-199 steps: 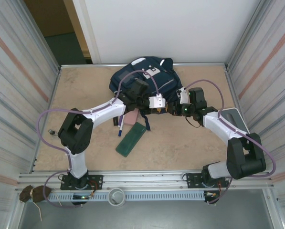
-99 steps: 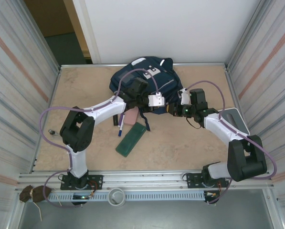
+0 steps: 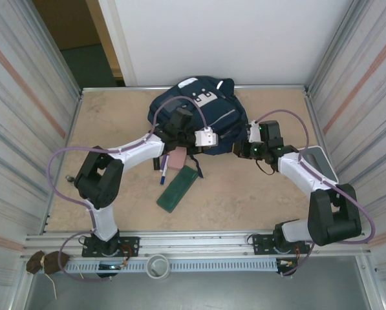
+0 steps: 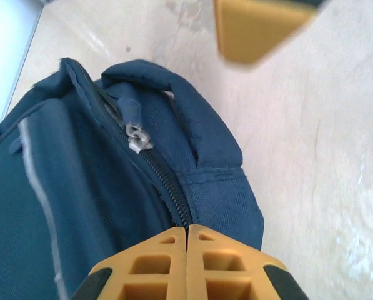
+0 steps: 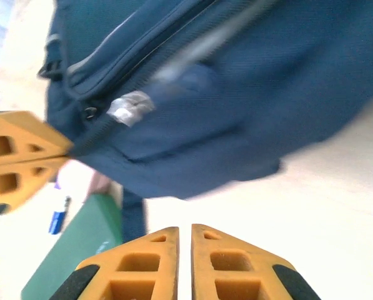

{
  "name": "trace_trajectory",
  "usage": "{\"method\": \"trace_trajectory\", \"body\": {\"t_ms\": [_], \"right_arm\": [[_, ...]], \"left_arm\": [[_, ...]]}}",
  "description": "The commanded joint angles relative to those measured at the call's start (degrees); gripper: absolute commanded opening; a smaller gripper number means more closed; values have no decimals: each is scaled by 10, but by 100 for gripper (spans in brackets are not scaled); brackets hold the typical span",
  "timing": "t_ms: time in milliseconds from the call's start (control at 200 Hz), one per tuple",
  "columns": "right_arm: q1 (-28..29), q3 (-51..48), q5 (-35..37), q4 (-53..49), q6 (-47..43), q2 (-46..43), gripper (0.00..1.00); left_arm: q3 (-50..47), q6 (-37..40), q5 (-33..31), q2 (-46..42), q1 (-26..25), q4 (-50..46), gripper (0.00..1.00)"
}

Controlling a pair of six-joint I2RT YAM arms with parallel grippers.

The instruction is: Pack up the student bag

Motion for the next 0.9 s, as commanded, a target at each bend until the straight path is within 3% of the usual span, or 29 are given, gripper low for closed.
{"method": "trace_trajectory", "body": {"t_ms": [0,155,261,351,461,897], "right_arm": [[-15,3,-5,-19,-31,12,0],[-11,4,-65,7,-36,22,0],[13,14,-58,1,-74,22,0],[38,25,-22,2,-108,21,22],[42,42,-15,30,-141,45,34],[39,148,-69,41,-294,196,49]], "left_arm": [[-16,5,-19,-42,28,-15,0],[-13,-6,3,-43,23,-14,0],[-12,-7,11,-43,21,-16,0],[-15,-11,21,-48,20,-12,0],[-18,-13,25,-52,20,-6,0],[-14,-13,27,-50,18,-9,0]]}}
